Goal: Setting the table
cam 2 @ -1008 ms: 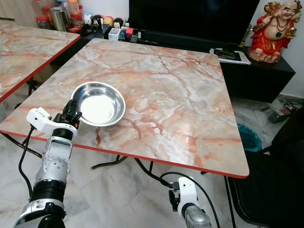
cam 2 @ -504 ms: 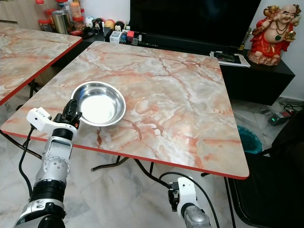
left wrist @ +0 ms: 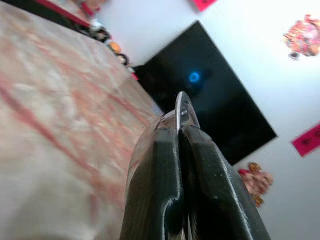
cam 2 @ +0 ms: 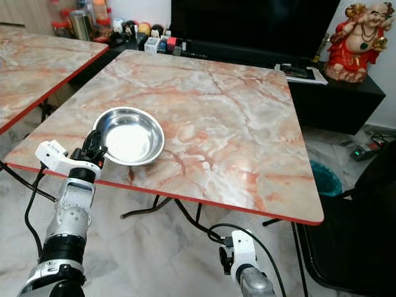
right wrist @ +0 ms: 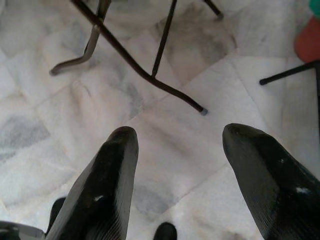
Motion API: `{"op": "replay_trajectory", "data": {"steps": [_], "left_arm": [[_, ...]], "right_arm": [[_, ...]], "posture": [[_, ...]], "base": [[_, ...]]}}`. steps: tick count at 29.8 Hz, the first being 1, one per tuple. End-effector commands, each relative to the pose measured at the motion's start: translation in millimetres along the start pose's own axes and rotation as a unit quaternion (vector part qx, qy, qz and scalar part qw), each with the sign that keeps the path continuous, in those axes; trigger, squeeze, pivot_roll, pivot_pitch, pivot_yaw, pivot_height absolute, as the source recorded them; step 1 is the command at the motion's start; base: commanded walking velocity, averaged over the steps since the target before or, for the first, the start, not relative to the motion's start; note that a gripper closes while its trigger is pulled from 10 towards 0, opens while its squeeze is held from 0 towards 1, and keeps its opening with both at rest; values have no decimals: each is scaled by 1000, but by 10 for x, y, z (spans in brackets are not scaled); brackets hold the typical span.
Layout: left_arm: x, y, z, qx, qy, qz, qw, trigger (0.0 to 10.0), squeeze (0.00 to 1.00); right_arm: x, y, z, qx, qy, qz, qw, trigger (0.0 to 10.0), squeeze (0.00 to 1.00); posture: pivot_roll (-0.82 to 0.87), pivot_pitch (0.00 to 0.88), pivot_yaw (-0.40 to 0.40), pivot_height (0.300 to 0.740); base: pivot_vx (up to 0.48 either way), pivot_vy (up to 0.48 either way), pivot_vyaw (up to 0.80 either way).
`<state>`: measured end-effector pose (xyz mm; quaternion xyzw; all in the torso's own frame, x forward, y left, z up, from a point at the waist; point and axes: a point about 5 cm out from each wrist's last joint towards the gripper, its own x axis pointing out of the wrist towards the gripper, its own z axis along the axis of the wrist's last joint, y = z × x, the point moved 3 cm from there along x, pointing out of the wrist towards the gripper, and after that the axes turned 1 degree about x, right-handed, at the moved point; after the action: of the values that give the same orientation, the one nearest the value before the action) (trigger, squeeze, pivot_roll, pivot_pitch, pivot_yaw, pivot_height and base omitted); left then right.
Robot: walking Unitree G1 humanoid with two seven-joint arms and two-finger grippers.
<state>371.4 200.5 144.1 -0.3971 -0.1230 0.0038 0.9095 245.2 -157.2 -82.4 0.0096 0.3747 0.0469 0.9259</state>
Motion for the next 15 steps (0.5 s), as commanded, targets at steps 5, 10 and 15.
{"op": "replay_trajectory", "data": {"steps": [5, 10, 15], "left_arm": [[23, -89, -12, -2, 4, -15, 1000, 10000, 0], [32, -91, -11, 6, 4, -15, 1000, 10000, 0], [42, -97, -5, 7, 4, -15, 1000, 10000, 0]], "right_arm": [[-5, -37, 4, 4, -1, -7, 1000, 10000, 0], [-1, -30, 11, 3, -3, -9, 1000, 10000, 0], [3, -21, 22, 3, -4, -9, 1000, 10000, 0]], "posture": [[93, 0, -65, 740], [90, 0, -61, 740], [91, 0, -60, 740]], "base": [[0, 346, -526], [0, 51, 0], [0, 0, 0]]}}
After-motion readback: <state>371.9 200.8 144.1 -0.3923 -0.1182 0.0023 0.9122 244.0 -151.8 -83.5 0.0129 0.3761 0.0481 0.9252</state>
